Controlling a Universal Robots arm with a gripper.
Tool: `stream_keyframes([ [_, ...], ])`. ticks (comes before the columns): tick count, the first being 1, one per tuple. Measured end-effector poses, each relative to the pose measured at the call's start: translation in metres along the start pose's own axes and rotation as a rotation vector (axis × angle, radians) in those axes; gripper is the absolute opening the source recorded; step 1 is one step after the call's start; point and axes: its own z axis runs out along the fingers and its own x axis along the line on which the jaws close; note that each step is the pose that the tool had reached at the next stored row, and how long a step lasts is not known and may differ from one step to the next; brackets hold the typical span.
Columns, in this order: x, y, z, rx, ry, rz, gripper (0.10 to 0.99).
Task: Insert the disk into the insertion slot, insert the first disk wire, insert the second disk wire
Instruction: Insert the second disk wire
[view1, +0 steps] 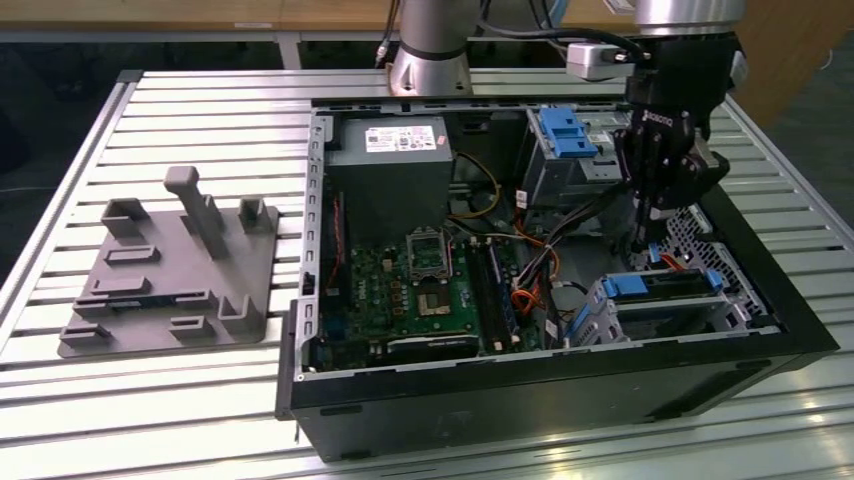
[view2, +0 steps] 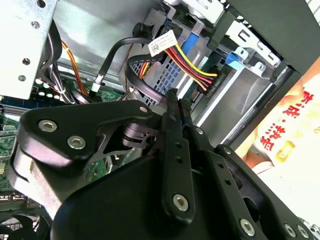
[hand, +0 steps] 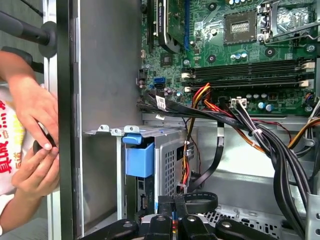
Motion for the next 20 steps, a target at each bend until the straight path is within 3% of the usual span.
stream_keyframes([
  [14, 0.0031, -0.0006, 0.0006, -0.001, -0.0022, 0.0, 0.145],
  [20, 0.0092, -0.007, -0.0049, -0.014, -0.0069, -0.006, 0.145],
])
